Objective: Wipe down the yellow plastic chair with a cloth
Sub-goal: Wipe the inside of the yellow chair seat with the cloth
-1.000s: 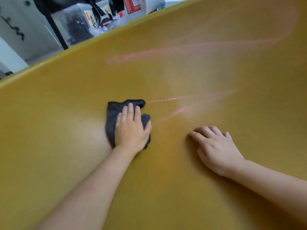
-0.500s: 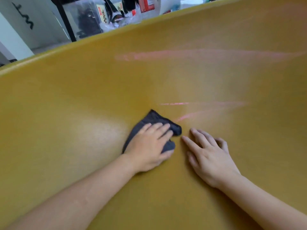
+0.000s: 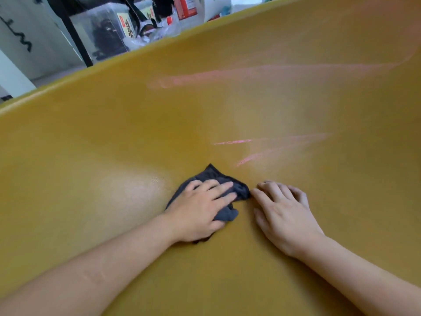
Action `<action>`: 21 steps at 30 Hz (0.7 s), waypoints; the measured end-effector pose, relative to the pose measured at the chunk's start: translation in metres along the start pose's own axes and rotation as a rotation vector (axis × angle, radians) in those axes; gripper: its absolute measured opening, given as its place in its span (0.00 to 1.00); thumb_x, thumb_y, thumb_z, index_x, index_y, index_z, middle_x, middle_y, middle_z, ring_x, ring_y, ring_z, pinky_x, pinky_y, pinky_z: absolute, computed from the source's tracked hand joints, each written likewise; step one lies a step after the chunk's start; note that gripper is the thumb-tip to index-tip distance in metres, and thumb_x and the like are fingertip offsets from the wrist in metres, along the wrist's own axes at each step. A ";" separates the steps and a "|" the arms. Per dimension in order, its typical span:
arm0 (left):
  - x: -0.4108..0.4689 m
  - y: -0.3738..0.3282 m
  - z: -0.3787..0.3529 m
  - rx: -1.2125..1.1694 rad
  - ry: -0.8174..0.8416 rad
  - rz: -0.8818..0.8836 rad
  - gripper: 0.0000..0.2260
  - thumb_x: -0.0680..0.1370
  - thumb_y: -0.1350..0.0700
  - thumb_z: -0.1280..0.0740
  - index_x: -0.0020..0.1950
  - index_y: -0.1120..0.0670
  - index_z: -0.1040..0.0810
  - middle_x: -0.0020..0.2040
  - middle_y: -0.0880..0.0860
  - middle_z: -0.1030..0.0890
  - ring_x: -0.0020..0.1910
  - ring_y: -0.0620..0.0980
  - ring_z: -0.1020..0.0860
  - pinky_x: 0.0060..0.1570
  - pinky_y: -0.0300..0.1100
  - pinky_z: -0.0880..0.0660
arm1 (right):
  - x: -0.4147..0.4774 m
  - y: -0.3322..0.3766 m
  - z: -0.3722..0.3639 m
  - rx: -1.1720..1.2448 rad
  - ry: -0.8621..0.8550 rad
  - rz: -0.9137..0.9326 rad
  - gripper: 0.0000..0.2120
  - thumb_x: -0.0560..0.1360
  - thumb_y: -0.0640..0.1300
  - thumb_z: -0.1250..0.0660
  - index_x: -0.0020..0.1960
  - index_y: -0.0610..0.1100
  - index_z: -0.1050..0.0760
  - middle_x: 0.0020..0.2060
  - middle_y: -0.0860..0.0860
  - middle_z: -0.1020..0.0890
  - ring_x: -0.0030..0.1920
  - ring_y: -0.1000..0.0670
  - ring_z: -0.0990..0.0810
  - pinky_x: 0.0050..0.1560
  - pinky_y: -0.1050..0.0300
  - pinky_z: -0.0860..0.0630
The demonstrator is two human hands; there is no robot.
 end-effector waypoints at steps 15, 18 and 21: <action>-0.021 0.108 0.037 0.442 -0.064 -0.024 0.30 0.63 0.48 0.28 0.65 0.47 0.27 0.69 0.50 0.27 0.58 0.55 0.27 0.50 0.47 0.31 | -0.002 0.019 -0.011 0.001 -0.045 0.064 0.24 0.76 0.55 0.48 0.64 0.48 0.24 0.61 0.51 0.23 0.67 0.48 0.29 0.62 0.45 0.38; -0.045 0.215 0.114 0.476 -0.365 0.544 0.31 0.67 0.50 0.27 0.69 0.51 0.30 0.73 0.54 0.33 0.63 0.57 0.34 0.55 0.52 0.38 | -0.001 0.020 -0.012 0.023 -0.036 0.061 0.28 0.80 0.55 0.57 0.65 0.46 0.23 0.67 0.51 0.24 0.70 0.50 0.30 0.63 0.44 0.39; -0.045 0.209 0.114 0.266 -0.435 0.829 0.29 0.74 0.41 0.39 0.73 0.50 0.35 0.77 0.54 0.43 0.69 0.57 0.40 0.62 0.53 0.44 | 0.005 0.028 -0.013 0.010 -0.022 0.082 0.26 0.75 0.56 0.48 0.61 0.44 0.20 0.63 0.49 0.21 0.65 0.47 0.25 0.62 0.44 0.36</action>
Point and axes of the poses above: each hand's wrist, its own x-axis towards the middle knuckle, its own z-axis out of the back of the hand, y = z × x, the point moved 7 cm from there along x, towards the middle knuckle
